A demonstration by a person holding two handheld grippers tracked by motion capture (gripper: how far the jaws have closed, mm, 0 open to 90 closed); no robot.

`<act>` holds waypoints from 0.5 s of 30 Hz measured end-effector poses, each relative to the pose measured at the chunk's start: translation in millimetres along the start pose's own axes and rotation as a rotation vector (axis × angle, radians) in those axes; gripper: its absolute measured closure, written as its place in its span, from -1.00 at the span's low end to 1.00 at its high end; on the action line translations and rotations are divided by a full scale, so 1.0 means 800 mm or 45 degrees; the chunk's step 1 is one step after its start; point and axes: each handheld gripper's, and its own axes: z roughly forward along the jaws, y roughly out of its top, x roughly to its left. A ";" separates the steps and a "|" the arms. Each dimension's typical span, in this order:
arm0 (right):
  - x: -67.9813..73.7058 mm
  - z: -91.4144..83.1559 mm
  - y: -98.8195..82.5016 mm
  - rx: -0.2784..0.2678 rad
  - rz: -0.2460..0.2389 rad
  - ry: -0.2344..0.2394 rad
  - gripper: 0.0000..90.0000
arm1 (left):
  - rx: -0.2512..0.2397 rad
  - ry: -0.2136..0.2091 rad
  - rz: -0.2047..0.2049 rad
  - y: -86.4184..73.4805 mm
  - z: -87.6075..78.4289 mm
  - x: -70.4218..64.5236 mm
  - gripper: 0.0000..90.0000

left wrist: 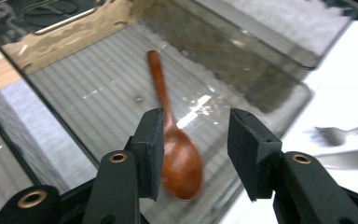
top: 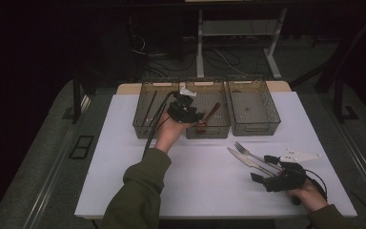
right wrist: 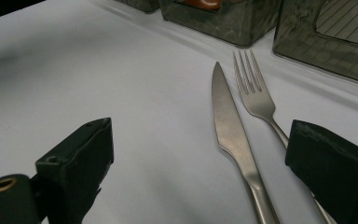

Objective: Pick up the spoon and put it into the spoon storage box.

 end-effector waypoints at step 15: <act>0.000 0.004 0.001 0.010 0.008 0.000 -0.84 | -0.084 -0.129 0.106 -0.032 -0.049 -0.025 -0.12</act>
